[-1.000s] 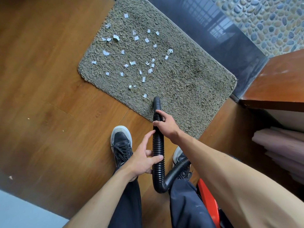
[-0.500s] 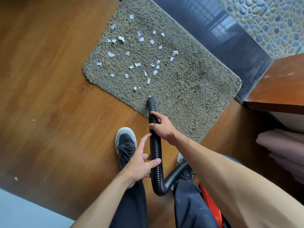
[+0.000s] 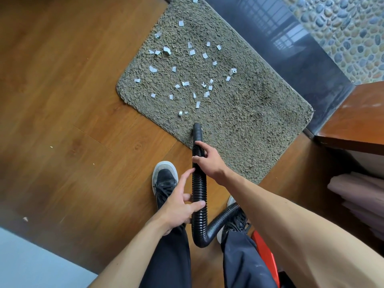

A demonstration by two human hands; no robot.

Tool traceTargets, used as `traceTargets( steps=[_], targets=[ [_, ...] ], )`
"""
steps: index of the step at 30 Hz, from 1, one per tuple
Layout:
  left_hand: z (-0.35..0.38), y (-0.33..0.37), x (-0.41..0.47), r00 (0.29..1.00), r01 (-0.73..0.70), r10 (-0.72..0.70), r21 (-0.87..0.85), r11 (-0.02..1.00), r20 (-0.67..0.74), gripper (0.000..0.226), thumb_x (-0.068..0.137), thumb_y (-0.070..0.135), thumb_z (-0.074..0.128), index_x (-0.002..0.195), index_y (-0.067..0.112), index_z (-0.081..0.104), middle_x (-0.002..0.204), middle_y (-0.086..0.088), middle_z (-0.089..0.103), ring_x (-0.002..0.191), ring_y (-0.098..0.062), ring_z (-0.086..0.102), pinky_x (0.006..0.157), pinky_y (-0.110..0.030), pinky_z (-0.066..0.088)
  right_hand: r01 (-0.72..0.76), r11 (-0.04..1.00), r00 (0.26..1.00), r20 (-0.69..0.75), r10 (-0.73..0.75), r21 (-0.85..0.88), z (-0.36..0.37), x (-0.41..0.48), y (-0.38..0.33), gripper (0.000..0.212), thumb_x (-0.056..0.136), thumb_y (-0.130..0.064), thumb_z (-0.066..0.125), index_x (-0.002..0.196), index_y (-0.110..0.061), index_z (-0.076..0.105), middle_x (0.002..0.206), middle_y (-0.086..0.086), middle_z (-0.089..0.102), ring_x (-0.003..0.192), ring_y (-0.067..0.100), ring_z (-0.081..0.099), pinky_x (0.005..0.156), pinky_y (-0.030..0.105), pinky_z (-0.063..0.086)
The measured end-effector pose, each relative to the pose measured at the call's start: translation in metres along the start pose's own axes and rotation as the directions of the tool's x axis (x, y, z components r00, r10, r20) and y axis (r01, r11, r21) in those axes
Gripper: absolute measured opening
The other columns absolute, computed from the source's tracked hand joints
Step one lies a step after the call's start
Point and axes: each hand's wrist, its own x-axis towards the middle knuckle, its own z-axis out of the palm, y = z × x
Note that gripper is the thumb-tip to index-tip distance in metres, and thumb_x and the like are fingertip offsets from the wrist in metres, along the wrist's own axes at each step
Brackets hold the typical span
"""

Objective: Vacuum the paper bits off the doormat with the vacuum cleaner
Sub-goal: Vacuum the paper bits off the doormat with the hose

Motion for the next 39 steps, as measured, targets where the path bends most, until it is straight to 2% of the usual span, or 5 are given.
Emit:
traceTargets(
  steps=[6,11,21,30,39],
  targets=[
    [-0.005,-0.002,-0.002,1.000,0.003,-0.003,-0.021,1.000,-0.007,0.085,0.091,0.005,0.067,0.132,0.069,0.029,0.094,-0.011,0.070,0.081,-0.023,0.069,0.069,-0.046,0.059,0.023,0.998,1.000,0.014,-0.022,-0.053,0.002,-0.003,-0.007,0.070,0.070,-0.028,0.062,0.137,-0.037,0.047,0.110,0.005,0.064,0.096,0.023,0.065,0.090,0.046,0.055],
    [-0.012,-0.001,0.000,0.999,-0.006,0.005,-0.033,0.999,-0.037,0.086,0.092,0.005,0.066,0.137,0.065,0.024,0.090,-0.008,0.071,0.077,-0.017,0.070,0.061,-0.036,0.055,0.055,0.992,0.998,0.029,-0.052,-0.113,0.009,0.005,-0.020,0.069,0.069,-0.029,0.061,0.137,-0.038,0.047,0.111,0.004,0.066,0.098,0.024,0.065,0.093,0.045,0.053],
    [-0.028,0.004,0.004,0.998,-0.005,0.001,-0.063,0.998,-0.065,0.087,0.092,0.003,0.065,0.141,0.061,0.022,0.093,-0.009,0.074,0.078,-0.017,0.069,0.059,-0.033,0.054,0.120,0.975,0.991,0.073,-0.108,-0.189,0.018,0.014,-0.040,0.068,0.073,-0.026,0.061,0.139,-0.032,0.048,0.115,0.006,0.064,0.100,0.024,0.064,0.093,0.043,0.053],
    [-0.022,0.013,0.010,0.999,-0.018,0.017,-0.021,1.000,-0.043,0.083,0.092,0.006,0.066,0.124,0.073,0.030,0.099,-0.012,0.073,0.081,-0.018,0.069,0.063,-0.036,0.054,0.089,0.990,0.996,0.037,-0.085,-0.109,0.006,0.017,-0.035,0.072,0.068,-0.028,0.060,0.139,-0.032,0.048,0.114,0.006,0.065,0.100,0.025,0.065,0.093,0.045,0.053],
    [-0.006,0.013,0.011,0.999,0.018,-0.020,0.050,0.999,0.035,0.084,0.092,0.006,0.066,0.139,0.064,0.026,0.096,-0.011,0.072,0.078,-0.017,0.070,0.065,-0.038,0.058,0.022,0.998,1.000,-0.013,-0.021,0.064,-0.016,-0.001,-0.010,0.065,0.080,-0.014,0.062,0.141,-0.027,0.045,0.118,0.005,0.062,0.102,0.020,0.062,0.096,0.045,0.052]
  ],
)
